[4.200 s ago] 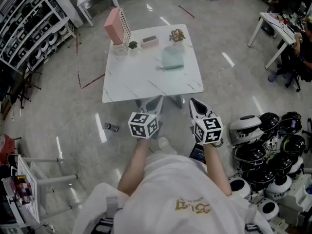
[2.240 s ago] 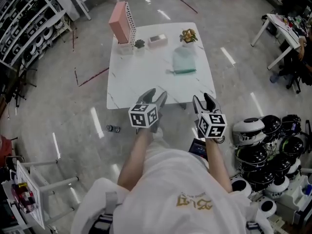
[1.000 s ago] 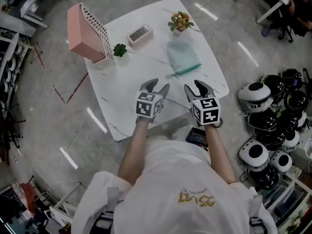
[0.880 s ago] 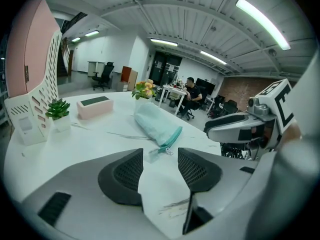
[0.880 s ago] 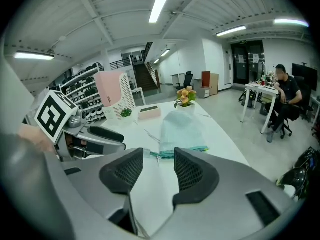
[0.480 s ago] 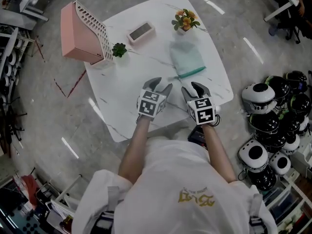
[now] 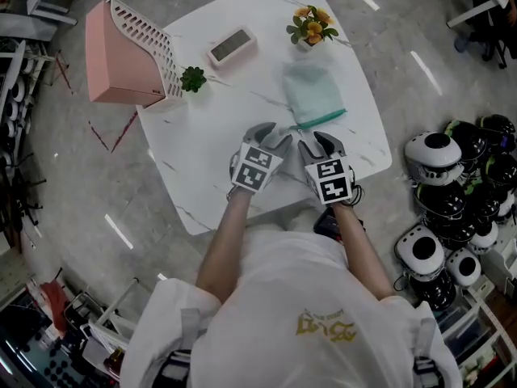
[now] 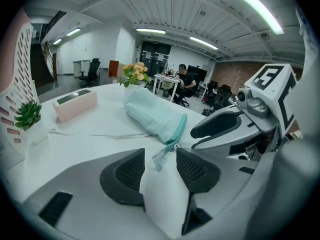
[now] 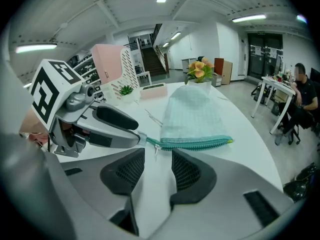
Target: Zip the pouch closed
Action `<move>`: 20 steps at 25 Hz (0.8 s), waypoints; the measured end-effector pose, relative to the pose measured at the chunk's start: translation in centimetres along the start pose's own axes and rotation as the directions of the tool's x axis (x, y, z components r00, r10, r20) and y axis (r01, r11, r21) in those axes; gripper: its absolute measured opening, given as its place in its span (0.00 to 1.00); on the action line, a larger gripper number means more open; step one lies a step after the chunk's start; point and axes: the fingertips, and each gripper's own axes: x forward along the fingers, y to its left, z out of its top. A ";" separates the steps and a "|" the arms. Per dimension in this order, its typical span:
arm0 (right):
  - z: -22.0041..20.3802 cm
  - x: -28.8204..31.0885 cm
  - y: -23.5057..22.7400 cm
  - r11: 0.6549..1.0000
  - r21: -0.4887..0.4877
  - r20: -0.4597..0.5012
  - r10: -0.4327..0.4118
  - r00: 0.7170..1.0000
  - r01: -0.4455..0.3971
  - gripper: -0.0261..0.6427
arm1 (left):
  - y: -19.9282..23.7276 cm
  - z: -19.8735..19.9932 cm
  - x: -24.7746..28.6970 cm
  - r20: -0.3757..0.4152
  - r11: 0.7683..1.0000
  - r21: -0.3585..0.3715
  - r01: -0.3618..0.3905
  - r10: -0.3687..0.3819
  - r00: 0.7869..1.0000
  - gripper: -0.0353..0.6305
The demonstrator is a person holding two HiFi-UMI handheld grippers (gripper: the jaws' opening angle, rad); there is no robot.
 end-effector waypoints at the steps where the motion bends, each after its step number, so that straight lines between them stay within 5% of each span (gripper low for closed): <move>1: 0.0 0.2 -0.1 1.000 -0.006 -0.004 0.001 1.000 -0.001 0.31 | 0.0 0.1 0.2 -0.003 1.000 0.010 0.001 -0.001 1.000 0.38; 20: -0.7 2.9 -0.5 0.997 -0.078 -0.063 -0.002 0.998 -0.003 0.20 | -1.0 0.2 2.9 -0.034 0.990 0.125 0.064 -0.060 0.998 0.29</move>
